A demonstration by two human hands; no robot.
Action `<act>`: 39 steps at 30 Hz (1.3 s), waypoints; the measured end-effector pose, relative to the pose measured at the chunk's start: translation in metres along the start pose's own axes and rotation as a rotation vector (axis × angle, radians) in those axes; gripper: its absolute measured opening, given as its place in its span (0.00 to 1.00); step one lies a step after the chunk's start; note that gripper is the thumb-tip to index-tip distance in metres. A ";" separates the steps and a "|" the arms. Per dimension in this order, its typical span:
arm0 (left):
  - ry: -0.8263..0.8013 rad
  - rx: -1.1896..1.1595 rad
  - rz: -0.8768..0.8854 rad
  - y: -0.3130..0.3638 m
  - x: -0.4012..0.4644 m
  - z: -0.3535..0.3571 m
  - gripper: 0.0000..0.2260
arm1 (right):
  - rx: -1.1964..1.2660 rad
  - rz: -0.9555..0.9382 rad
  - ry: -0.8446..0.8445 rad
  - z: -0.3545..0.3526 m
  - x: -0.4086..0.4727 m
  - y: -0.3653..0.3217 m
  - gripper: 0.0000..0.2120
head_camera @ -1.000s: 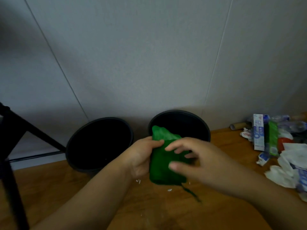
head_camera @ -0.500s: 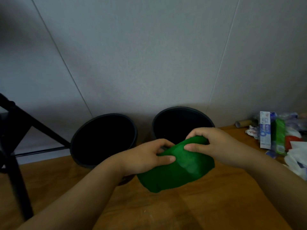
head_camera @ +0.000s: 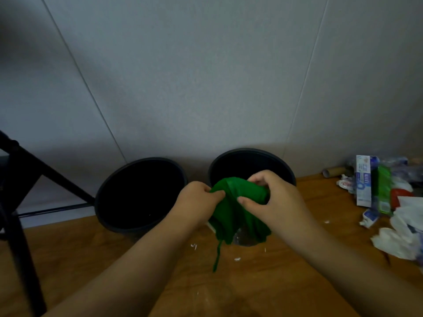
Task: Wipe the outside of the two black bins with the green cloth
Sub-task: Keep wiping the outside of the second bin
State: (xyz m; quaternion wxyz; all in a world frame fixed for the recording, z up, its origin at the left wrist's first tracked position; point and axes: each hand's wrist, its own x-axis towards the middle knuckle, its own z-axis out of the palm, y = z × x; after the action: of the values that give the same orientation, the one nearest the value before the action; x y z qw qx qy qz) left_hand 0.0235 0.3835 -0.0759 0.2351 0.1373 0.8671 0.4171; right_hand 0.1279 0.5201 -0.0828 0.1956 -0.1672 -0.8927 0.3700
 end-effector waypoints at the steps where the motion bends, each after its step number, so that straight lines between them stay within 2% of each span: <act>1: 0.016 -0.070 -0.005 0.003 0.000 0.000 0.11 | 0.059 -0.010 0.013 0.002 0.000 -0.004 0.14; 4: -0.037 -0.346 -0.095 0.016 -0.006 -0.001 0.08 | 0.095 -0.088 0.084 0.004 -0.001 -0.011 0.17; 7: -0.209 -0.610 -0.160 0.028 -0.016 -0.003 0.13 | -0.114 -0.193 0.119 0.003 -0.001 -0.012 0.17; 10: -0.289 -0.656 -0.125 0.029 -0.019 -0.004 0.17 | -0.312 -0.355 0.056 0.004 -0.003 -0.012 0.17; 14: -0.237 -0.687 -0.064 0.019 -0.012 -0.007 0.16 | -0.238 -0.462 -0.124 0.002 -0.010 -0.010 0.21; 16: -0.227 -0.690 -0.019 0.014 -0.009 -0.009 0.15 | -0.177 -0.491 -0.161 0.001 -0.013 -0.009 0.21; 19: -0.204 -0.715 0.024 0.007 -0.004 -0.013 0.15 | 0.108 -0.381 -0.092 -0.007 -0.011 -0.011 0.15; 21: -0.212 -0.686 0.055 0.004 0.000 -0.017 0.16 | 0.236 -0.227 0.084 -0.016 -0.002 -0.006 0.12; 22: -0.230 -0.667 0.076 0.003 0.001 -0.019 0.16 | 0.259 -0.141 0.126 -0.020 0.002 -0.004 0.14; 23: -0.253 -0.644 0.099 0.004 0.001 -0.021 0.16 | 0.283 -0.055 0.097 -0.023 0.006 -0.002 0.20; 25: -0.299 -0.609 0.132 0.006 -0.001 -0.020 0.18 | 0.396 0.107 -0.104 -0.024 0.009 0.001 0.33; 27: -0.332 -0.601 0.138 0.007 -0.003 -0.016 0.18 | 0.553 0.209 -0.282 -0.022 0.006 0.000 0.31; 29: -0.339 -0.607 0.123 0.007 -0.004 -0.011 0.19 | 0.646 0.240 -0.278 -0.019 0.003 0.002 0.25; 32: -0.343 -0.558 0.095 0.008 -0.005 -0.006 0.17 | 0.640 0.274 -0.231 -0.017 0.004 0.011 0.20; 36: -0.425 -0.391 0.055 0.008 -0.008 -0.005 0.14 | 0.472 0.300 -0.249 -0.018 0.001 0.023 0.12; 39: -0.498 -0.315 0.039 0.005 -0.008 -0.001 0.17 | 0.222 0.186 -0.309 -0.021 -0.003 0.026 0.17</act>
State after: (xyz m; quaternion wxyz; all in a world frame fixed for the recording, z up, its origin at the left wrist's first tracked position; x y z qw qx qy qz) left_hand 0.0302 0.3822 -0.0688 0.4511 0.2139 0.7044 0.5046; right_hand 0.1440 0.5486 -0.0885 0.0385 -0.1673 -0.8465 0.5039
